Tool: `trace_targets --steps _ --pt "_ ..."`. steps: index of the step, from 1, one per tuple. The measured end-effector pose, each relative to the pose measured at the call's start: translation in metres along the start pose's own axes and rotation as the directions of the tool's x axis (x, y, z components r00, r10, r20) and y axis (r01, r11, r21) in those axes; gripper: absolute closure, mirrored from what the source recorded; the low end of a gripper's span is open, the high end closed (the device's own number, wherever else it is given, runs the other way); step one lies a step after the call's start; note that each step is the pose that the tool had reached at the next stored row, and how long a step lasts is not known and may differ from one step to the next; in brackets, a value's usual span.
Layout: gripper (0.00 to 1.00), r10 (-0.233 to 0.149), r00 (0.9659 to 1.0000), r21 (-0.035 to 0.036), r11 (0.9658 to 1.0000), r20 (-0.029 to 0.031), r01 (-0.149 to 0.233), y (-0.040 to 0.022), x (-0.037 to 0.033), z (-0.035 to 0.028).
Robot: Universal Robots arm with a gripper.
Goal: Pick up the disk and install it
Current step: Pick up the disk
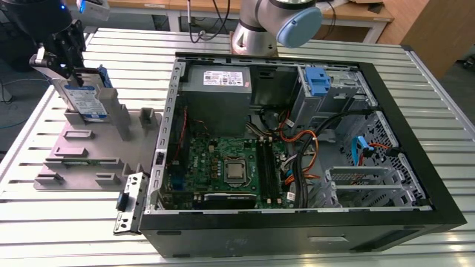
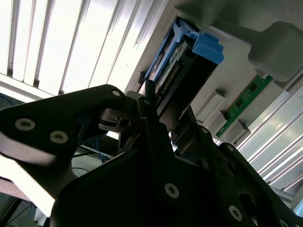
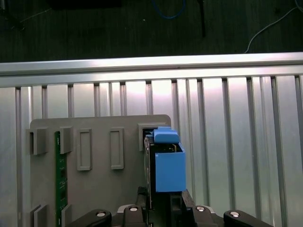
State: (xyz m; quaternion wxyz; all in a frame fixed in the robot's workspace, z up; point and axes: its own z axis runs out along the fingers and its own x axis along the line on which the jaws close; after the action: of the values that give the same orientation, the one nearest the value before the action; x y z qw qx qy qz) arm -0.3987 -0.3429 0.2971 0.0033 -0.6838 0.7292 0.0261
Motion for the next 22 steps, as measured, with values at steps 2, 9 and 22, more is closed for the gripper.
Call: trace_targets --steps 2,9,22 --pt "0.61 0.000 1.0000 -0.0001 1.0000 0.0000 0.000 0.0000 0.0000 0.0000" --pt "0.61 0.000 1.0000 0.0000 1.0000 0.0000 0.000 -0.0001 0.0011 0.0000" --pt "0.65 0.000 1.0000 0.0000 1.0000 0.0000 0.000 0.0000 0.0007 0.0000"
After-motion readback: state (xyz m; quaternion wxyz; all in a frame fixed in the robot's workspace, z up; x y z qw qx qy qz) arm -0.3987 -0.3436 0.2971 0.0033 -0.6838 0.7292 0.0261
